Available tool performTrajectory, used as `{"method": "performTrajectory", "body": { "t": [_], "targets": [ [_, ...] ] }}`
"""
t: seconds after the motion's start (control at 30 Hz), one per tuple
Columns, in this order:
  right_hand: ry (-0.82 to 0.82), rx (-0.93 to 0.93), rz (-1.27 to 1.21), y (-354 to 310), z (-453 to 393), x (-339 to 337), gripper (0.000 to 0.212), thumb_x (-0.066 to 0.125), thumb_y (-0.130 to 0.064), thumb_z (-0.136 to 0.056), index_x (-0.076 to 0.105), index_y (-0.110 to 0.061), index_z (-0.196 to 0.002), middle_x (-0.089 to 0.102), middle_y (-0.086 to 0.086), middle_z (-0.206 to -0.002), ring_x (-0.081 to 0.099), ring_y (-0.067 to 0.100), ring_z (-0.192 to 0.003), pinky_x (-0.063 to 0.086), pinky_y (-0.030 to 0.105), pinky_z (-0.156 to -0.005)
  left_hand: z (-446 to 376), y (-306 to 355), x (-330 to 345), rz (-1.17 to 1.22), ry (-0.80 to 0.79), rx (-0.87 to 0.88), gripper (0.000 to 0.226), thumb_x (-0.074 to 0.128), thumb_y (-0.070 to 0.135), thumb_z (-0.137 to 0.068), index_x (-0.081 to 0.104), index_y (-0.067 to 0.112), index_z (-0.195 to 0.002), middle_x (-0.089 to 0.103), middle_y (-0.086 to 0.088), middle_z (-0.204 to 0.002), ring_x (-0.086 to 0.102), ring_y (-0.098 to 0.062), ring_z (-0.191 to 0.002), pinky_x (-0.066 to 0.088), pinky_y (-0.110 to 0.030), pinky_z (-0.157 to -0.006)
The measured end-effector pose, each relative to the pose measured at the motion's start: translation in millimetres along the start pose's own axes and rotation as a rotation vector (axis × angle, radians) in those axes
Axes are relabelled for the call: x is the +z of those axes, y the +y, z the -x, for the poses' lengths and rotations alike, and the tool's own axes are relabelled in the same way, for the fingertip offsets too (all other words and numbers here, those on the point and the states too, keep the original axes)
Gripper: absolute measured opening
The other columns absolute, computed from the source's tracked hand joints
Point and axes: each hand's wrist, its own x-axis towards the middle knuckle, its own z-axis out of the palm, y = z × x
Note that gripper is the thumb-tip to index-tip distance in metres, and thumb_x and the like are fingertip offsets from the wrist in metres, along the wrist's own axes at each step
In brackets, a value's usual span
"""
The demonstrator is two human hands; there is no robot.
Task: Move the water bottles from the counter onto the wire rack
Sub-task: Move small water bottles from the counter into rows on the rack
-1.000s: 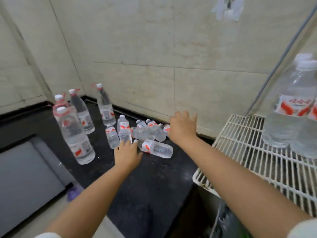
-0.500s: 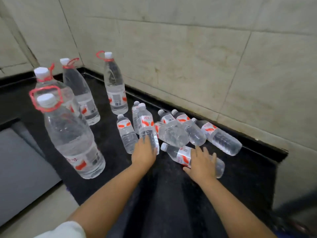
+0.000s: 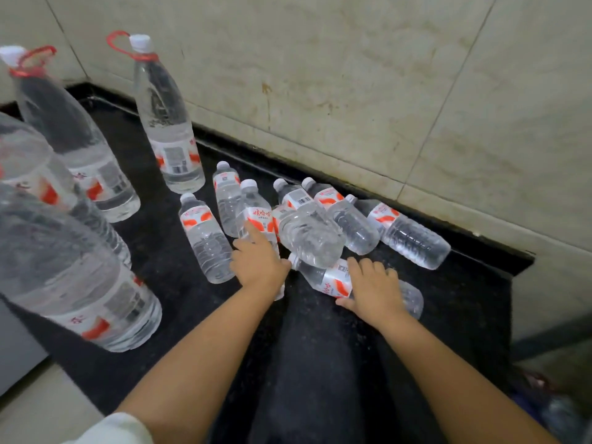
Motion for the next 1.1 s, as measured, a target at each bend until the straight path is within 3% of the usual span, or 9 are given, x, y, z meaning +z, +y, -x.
{"method": "performTrajectory", "body": {
  "t": [0.23, 0.33, 0.4, 0.47, 0.57, 0.67, 0.73, 0.83, 1.1],
  "targets": [
    [0.059, 0.137, 0.044, -25.1, 56.1, 9.6, 0.076, 0.051, -0.052, -0.085, 0.026, -0.002, -0.136, 0.043, 0.014, -0.127, 0.045, 0.026, -0.114, 0.038, 0.035, -0.091, 95.0, -53.2, 4.9, -0.229, -0.208, 0.178, 0.099, 0.061, 0.041, -0.079, -0.005, 0.008, -0.145, 0.037, -0.017, -0.129, 0.05, -0.033, -0.112, 0.043, -0.039, -0.088],
    [0.022, 0.151, 0.105, -29.6, 102.0, 15.2, 0.079, 0.073, -0.063, -0.056, 0.06, -0.007, -0.109, 0.063, 0.007, -0.091, 0.06, 0.019, -0.08, 0.047, 0.03, -0.064, 136.7, -84.3, 3.5, -0.168, -0.295, 0.214, 0.097, 0.056, 0.041, -0.08, -0.009, 0.01, -0.145, 0.032, -0.016, -0.134, 0.047, -0.034, -0.116, 0.042, -0.038, -0.09],
    [0.071, 0.127, 0.093, -29.7, 129.9, 20.6, 0.08, 0.081, -0.061, -0.041, 0.066, -0.005, -0.097, 0.063, 0.008, -0.076, 0.06, 0.02, -0.066, 0.047, 0.03, -0.055, 161.4, -104.4, 1.0, -0.113, -0.327, 0.192, 0.097, 0.055, 0.043, -0.081, -0.009, 0.011, -0.145, 0.031, -0.015, -0.136, 0.046, -0.033, -0.117, 0.042, -0.037, -0.089],
    [0.007, 0.116, 0.052, -31.9, 159.6, 17.2, 0.083, 0.078, -0.058, -0.054, 0.058, -0.002, -0.112, 0.061, 0.012, -0.091, 0.06, 0.023, -0.08, 0.048, 0.034, -0.066, 184.8, -120.1, -1.4, -0.122, -0.333, 0.184, 0.095, 0.054, 0.044, -0.081, -0.009, 0.011, -0.145, 0.032, -0.013, -0.135, 0.046, -0.03, -0.118, 0.043, -0.036, -0.089],
    [-0.052, 0.098, -0.014, -31.6, 194.1, 19.6, 0.076, 0.049, -0.055, -0.085, 0.022, -0.007, -0.139, 0.041, 0.009, -0.129, 0.043, 0.022, -0.116, 0.037, 0.033, -0.095, 215.8, -131.0, -4.6, -0.191, -0.332, 0.161, 0.093, 0.054, 0.042, -0.081, -0.005, 0.009, -0.145, 0.033, -0.012, -0.136, 0.041, -0.028, -0.122, 0.042, -0.037, -0.094],
    [-0.104, 0.157, -0.015, -38.2, 221.3, 17.4, 0.082, 0.069, -0.056, -0.069, 0.042, -0.003, -0.126, 0.053, 0.011, -0.113, 0.055, 0.023, -0.101, 0.046, 0.036, -0.083, 228.8, -129.1, -5.1, -0.311, -0.264, 0.14, 0.086, 0.054, 0.042, -0.083, 0.006, 0.005, -0.143, 0.033, -0.01, -0.136, 0.037, -0.027, -0.125, 0.039, -0.037, -0.097],
    [-0.01, 0.172, -0.024, -40.0, 224.9, 16.5, 0.081, 0.079, -0.055, -0.056, 0.052, -0.003, -0.113, 0.058, 0.011, -0.1, 0.059, 0.024, -0.089, 0.049, 0.037, -0.072, 224.8, -121.0, -1.3, -0.327, -0.202, 0.128, 0.078, 0.053, 0.044, -0.084, 0.015, 0.003, -0.138, 0.035, -0.01, -0.134, 0.039, -0.026, -0.124, 0.04, -0.037, -0.096],
    [-0.07, 0.163, -0.082, -40.3, 221.6, 15.1, 0.074, 0.062, -0.055, -0.076, 0.031, -0.011, -0.127, 0.044, 0.005, -0.125, 0.045, 0.021, -0.115, 0.039, 0.034, -0.093, 213.8, -107.1, 6.5, -0.295, -0.182, 0.093, 0.082, 0.056, 0.045, -0.084, 0.014, 0.001, -0.139, 0.035, -0.014, -0.134, 0.04, -0.028, -0.123, 0.041, -0.038, -0.095],
    [-0.106, 0.185, -0.143, -37.3, 216.9, 10.2, 0.07, 0.061, -0.05, -0.08, 0.031, -0.01, -0.129, 0.041, 0.006, -0.131, 0.041, 0.021, -0.12, 0.035, 0.033, -0.098, 217.3, -105.0, 9.4, -0.315, -0.137, 0.149, 0.067, 0.055, 0.045, -0.086, 0.024, 0.005, -0.131, 0.038, -0.012, -0.13, 0.042, -0.026, -0.12, 0.041, -0.036, -0.095]
  ]
}}
